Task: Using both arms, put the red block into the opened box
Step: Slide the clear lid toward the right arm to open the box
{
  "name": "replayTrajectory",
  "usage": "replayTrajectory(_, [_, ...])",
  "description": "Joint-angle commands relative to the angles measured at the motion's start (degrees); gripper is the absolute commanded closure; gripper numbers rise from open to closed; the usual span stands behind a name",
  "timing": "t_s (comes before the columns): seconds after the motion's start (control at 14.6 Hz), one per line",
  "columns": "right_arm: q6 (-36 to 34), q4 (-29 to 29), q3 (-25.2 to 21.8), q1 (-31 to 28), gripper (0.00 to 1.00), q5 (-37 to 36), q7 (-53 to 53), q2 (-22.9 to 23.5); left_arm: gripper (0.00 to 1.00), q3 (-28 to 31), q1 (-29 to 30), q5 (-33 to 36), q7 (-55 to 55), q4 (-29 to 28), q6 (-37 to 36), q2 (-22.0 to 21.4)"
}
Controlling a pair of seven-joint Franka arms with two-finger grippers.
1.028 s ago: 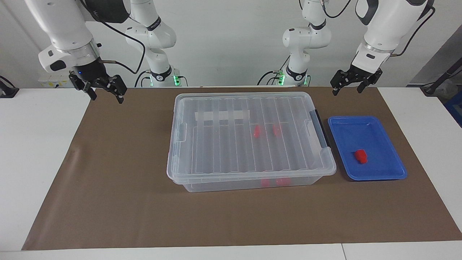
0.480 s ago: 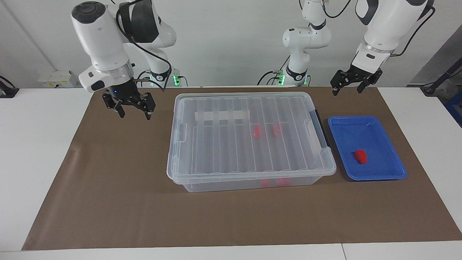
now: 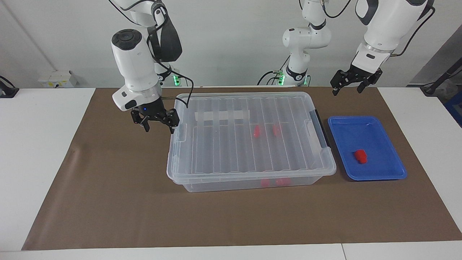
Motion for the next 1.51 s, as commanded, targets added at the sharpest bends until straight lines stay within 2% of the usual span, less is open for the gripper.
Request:
replayTrajectory(0.0, [2.7,-0.5,-0.1,0.2,0.04,0.7,0.8,1.7,0.0,-0.1,0.3,-0.4,-0.1,-0.4,-0.6,-0.6])
replayTrajectory(0.21, [3.0,-0.6,-0.1,1.9,0.05,0.8,1.1,2.5,0.0,-0.1,0.3,-0.4,-0.1,-0.4,-0.6,-0.6])
replayTrajectory(0.69, [1.8,-3.5,-0.2,0.9,0.05,0.8,-0.9,1.5,0.0,-0.1,0.3,-0.4,-0.1,-0.4,-0.6,-0.6])
replayTrajectory(1.17, [-0.1,-4.9,-0.2,-2.8,0.05,0.8,-7.6,0.3,0.0,-0.1,0.3,-0.4,-0.1,-0.4,-0.6,-0.6])
replayTrajectory(1.44, [0.0,-6.7,-0.2,-7.1,0.04,0.8,-14.8,-1.0,0.0,-0.1,0.3,-0.4,-0.1,-0.4,-0.6,-0.6])
